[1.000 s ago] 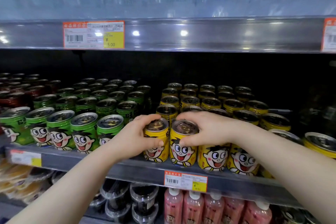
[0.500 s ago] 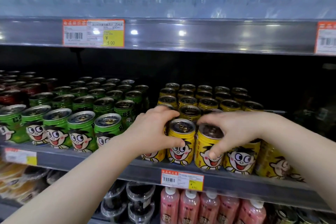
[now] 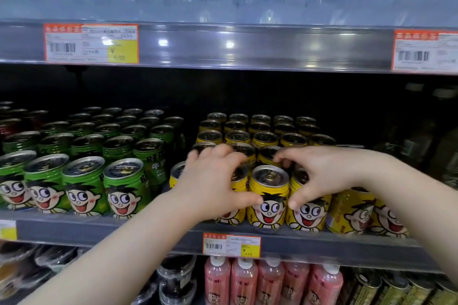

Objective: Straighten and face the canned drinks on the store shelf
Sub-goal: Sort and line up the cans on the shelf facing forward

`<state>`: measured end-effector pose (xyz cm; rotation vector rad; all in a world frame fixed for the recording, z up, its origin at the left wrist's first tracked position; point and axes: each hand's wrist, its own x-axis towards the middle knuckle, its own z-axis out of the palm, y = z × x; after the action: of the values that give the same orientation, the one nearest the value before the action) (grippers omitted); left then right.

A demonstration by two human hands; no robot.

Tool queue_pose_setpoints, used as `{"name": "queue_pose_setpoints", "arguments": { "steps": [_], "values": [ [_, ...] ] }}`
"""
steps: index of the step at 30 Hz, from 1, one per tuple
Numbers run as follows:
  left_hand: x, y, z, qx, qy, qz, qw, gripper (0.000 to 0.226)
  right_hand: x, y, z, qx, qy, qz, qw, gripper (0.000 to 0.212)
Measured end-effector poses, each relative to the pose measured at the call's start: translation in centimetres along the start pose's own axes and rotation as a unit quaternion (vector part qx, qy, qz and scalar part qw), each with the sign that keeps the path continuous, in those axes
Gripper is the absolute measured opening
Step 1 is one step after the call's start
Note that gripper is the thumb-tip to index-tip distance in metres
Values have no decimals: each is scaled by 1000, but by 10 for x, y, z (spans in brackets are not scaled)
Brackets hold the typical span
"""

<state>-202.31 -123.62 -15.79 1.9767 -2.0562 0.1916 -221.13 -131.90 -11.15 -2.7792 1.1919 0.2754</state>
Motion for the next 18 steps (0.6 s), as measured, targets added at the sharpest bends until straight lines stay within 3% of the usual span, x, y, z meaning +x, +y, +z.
{"name": "queue_pose_setpoints", "arguments": {
  "steps": [4, 8, 11, 13, 18],
  "values": [
    [0, 19, 18, 22, 9, 51, 998, 65, -3, 1, 11, -84, -1, 41, 996, 85],
    [0, 18, 25, 20, 23, 51, 998, 61, 4, -7, 14, -102, -2, 63, 993, 97],
    [-4, 12, 17, -31, 50, 57, 997, 58, 9, -16, 4, -72, -21, 31, 997, 102],
    [-10, 2, 9, -58, 94, 63, 992, 53, 14, -28, -3, -47, 7, -5, 999, 105],
    [-30, -56, -10, -120, 162, 16, 979, 60, 32, -74, -8, -24, 103, -108, 989, 68]
  ]
}}
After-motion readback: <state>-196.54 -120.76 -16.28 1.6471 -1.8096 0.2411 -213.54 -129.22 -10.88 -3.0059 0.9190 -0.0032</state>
